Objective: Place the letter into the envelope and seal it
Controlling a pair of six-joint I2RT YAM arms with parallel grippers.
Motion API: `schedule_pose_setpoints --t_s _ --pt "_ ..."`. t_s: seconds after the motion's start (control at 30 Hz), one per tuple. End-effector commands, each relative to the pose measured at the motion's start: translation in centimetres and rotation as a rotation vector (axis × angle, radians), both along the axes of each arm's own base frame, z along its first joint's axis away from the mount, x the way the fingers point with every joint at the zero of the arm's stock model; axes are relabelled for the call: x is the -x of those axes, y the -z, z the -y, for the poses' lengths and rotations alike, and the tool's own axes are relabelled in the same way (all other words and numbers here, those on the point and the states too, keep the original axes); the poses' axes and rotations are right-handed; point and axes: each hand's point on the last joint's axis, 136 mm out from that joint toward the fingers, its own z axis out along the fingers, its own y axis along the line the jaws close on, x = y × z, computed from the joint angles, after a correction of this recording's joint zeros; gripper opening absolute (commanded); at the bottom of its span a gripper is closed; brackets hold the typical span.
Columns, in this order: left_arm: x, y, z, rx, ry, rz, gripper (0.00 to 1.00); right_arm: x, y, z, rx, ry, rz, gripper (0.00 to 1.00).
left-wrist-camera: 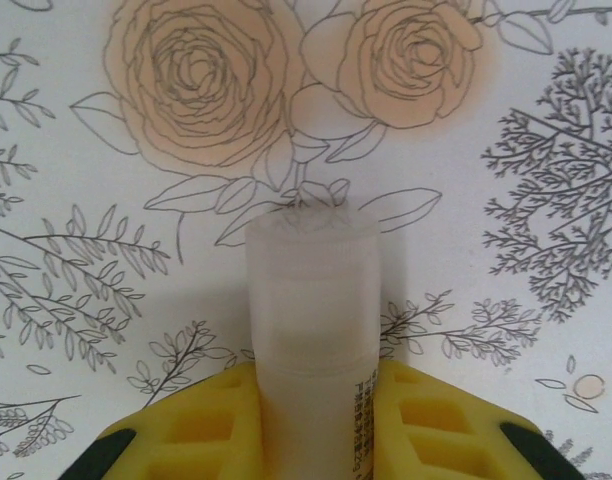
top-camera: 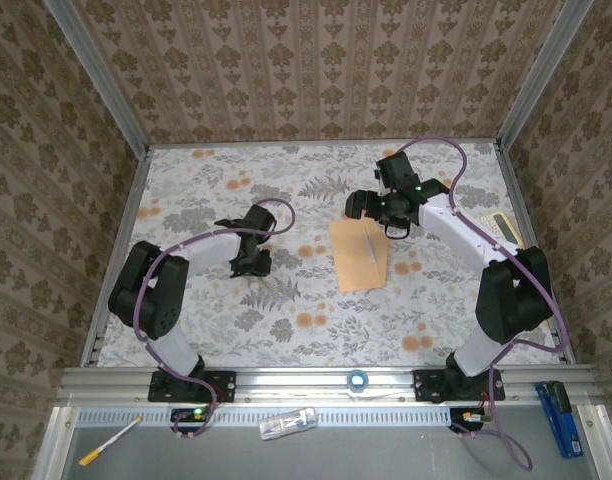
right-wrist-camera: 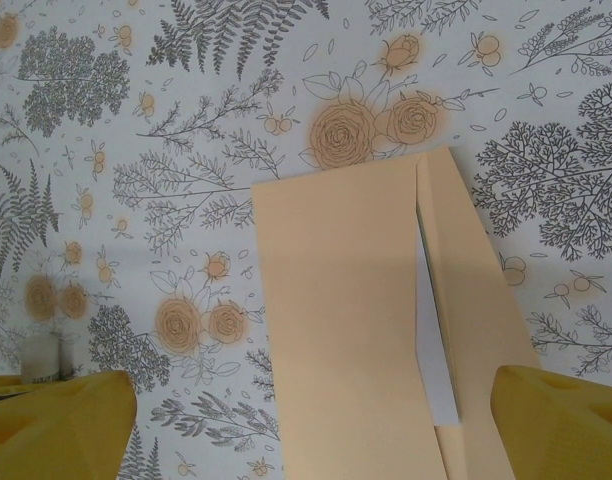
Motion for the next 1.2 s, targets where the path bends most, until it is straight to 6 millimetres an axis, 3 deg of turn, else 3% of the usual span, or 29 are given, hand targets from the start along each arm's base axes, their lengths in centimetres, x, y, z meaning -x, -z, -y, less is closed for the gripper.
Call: schedule_pose_setpoints --t_s 0.0,0.2,0.43,0.6,0.73,0.83,0.93,1.17 --pt "-0.6 -1.0 1.2 0.034 0.042 0.008 0.13 0.5 -0.4 0.5 -0.006 0.017 0.003 0.93" --pt "-1.5 -3.8 3.3 0.124 0.106 0.059 0.13 0.2 -0.9 0.4 -0.011 0.011 0.004 0.93" --pt "-2.7 -8.8 7.1 0.316 0.245 0.164 0.11 -0.6 -2.4 0.1 -0.080 -0.023 0.025 0.93" --pt "-2.7 -13.3 10.4 0.480 0.413 0.249 0.10 -0.7 -5.1 -1.3 -0.234 -0.141 0.045 0.89" --pt "-1.9 -16.6 12.4 0.592 0.555 0.284 0.10 0.4 -7.1 -3.0 -0.310 -0.295 0.009 0.87" --pt "-1.6 -18.1 13.0 0.617 0.617 0.303 0.10 1.1 -7.0 -3.1 -0.311 -0.310 -0.058 0.88" --pt "-1.0 -19.3 13.3 0.623 0.687 0.322 0.10 1.9 -7.8 -4.6 -0.421 -0.346 -0.106 0.89" --pt "0.1 -19.8 13.8 0.541 0.841 0.357 0.11 4.2 -8.6 -6.0 -0.498 -0.406 -0.188 0.88"
